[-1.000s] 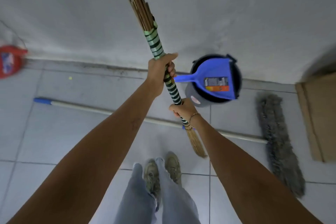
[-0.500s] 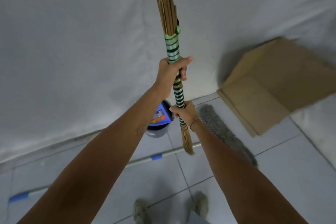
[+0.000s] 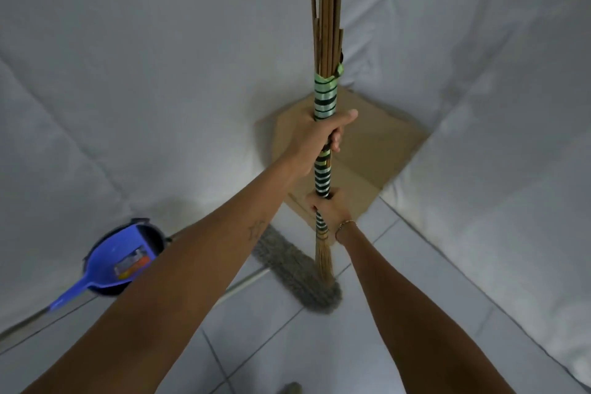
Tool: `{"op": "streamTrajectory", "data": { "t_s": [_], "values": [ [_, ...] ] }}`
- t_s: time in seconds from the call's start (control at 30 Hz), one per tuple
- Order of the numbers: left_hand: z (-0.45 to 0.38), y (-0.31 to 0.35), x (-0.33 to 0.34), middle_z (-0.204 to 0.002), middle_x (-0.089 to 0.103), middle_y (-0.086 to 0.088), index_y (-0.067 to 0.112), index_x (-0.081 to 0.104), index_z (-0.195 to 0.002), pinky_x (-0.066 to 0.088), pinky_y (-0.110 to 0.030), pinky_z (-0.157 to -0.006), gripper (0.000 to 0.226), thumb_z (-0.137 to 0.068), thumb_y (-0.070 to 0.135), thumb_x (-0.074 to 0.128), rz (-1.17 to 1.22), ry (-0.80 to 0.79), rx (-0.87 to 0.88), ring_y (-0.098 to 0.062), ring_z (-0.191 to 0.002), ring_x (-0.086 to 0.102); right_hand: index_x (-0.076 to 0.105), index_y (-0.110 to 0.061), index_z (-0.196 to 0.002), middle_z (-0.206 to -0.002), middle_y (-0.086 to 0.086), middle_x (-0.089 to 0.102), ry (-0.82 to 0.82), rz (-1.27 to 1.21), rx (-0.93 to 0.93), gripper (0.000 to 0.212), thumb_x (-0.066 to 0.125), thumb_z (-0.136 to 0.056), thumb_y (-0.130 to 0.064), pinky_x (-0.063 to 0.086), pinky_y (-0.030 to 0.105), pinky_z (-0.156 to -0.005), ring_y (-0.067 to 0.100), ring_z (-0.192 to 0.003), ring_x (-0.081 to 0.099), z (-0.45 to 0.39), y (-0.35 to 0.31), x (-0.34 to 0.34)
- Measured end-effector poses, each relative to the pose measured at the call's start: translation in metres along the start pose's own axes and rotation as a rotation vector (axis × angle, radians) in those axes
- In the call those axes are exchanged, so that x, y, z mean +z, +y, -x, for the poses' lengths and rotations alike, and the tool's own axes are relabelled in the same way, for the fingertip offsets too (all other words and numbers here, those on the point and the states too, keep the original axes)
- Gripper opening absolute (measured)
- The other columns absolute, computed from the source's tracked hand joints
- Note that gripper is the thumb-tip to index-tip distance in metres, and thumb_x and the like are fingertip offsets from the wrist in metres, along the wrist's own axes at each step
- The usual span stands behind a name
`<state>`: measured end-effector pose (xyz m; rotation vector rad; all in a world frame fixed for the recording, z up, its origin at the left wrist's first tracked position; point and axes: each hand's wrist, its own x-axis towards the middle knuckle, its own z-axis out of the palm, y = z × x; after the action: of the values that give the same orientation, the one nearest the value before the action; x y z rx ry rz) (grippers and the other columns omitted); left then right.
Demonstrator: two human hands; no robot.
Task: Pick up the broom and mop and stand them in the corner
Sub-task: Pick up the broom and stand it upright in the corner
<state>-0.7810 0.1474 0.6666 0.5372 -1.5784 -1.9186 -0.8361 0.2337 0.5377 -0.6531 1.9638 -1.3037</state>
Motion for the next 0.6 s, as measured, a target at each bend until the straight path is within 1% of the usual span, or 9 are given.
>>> {"op": "streamTrajectory", "data": {
  "t_s": [0.1,0.17,0.27,0.33,0.4,0.47,0.53,0.6],
  "values": [
    [-0.028,-0.006,0.053,-0.04,0.045,0.002,0.015,0.046,-0.046,0.045,-0.028,-0.053,0.043,-0.081,0.02,0.069,-0.027,-0.067,0.009,-0.017,-0.039,0.041,0.048,-0.017,-0.046,-0.048,0.004,0.047,0.066,-0.013,-0.007,0.032,0.062,-0.073,-0.007,0.037,0.033,-0.058,0.017,-0.048,0.04,-0.018,0.004,-0.054],
    [-0.047,-0.008,0.085,-0.04,0.046,0.001,0.015,0.046,-0.045,0.045,-0.03,-0.056,0.043,-0.081,0.02,0.069,-0.052,-0.122,0.026,-0.018,-0.039,0.042,0.047,-0.016,-0.046,-0.049,0.005,0.046,0.111,-0.055,-0.013,0.032,0.061,-0.073,-0.006,0.037,0.033,-0.059,0.018,-0.049,0.04,-0.029,0.006,-0.086],
    [-0.079,-0.009,0.119,-0.04,0.047,-0.002,0.012,0.047,-0.047,0.045,-0.034,-0.058,0.042,-0.081,0.019,0.069,-0.059,-0.162,0.046,-0.02,-0.039,0.042,0.046,-0.012,-0.047,-0.051,0.005,0.046,0.155,-0.086,-0.011,0.03,0.062,-0.072,-0.005,0.037,0.032,-0.058,0.02,-0.05,0.039,-0.048,0.003,-0.123],
    [-0.099,-0.012,0.132,-0.04,0.047,-0.002,0.011,0.047,-0.046,0.046,-0.035,-0.058,0.042,-0.081,0.018,0.069,-0.059,-0.175,0.062,-0.021,-0.039,0.043,0.046,-0.01,-0.052,-0.051,0.005,0.046,0.183,-0.079,0.0,0.028,0.063,-0.073,-0.006,0.037,0.031,-0.058,0.018,-0.05,0.04,-0.063,0.001,-0.14],
    [-0.127,-0.016,0.146,-0.04,0.047,-0.002,0.011,0.047,-0.046,0.046,-0.034,-0.057,0.041,-0.081,0.016,0.069,-0.048,-0.193,0.073,-0.02,-0.039,0.044,0.048,-0.008,-0.057,-0.052,0.005,0.047,0.241,-0.065,0.013,0.022,0.066,-0.068,-0.015,0.038,0.031,-0.057,0.017,-0.049,0.041,-0.087,-0.002,-0.158],
    [-0.148,-0.018,0.151,-0.043,0.05,-0.004,0.011,0.049,-0.048,0.047,-0.034,-0.058,0.039,-0.081,0.015,0.069,-0.061,-0.217,0.076,-0.02,-0.041,0.047,0.049,-0.009,-0.054,-0.052,0.005,0.047,0.287,-0.044,0.014,0.022,0.065,-0.062,-0.022,0.038,0.031,-0.057,0.018,-0.049,0.042,-0.102,-0.002,-0.169],
    [-0.178,-0.016,0.159,-0.046,0.052,-0.005,0.012,0.051,-0.05,0.049,-0.036,-0.063,0.036,-0.081,0.015,0.068,-0.065,-0.255,0.064,-0.02,-0.044,0.05,0.049,-0.011,-0.052,-0.052,0.006,0.049,0.322,-0.048,0.024,0.023,0.067,-0.064,-0.021,0.039,0.033,-0.057,0.019,-0.05,0.043,-0.123,-0.007,-0.183],
    [-0.203,-0.019,0.164,-0.045,0.052,-0.003,0.013,0.051,-0.049,0.05,-0.038,-0.066,0.036,-0.082,0.015,0.068,-0.055,-0.282,0.047,-0.02,-0.044,0.05,0.05,-0.011,-0.051,-0.052,0.006,0.05,0.333,-0.061,0.018,0.026,0.068,-0.07,-0.014,0.04,0.033,-0.057,0.018,-0.049,0.044,-0.142,-0.006,-0.194]
  ]
}}
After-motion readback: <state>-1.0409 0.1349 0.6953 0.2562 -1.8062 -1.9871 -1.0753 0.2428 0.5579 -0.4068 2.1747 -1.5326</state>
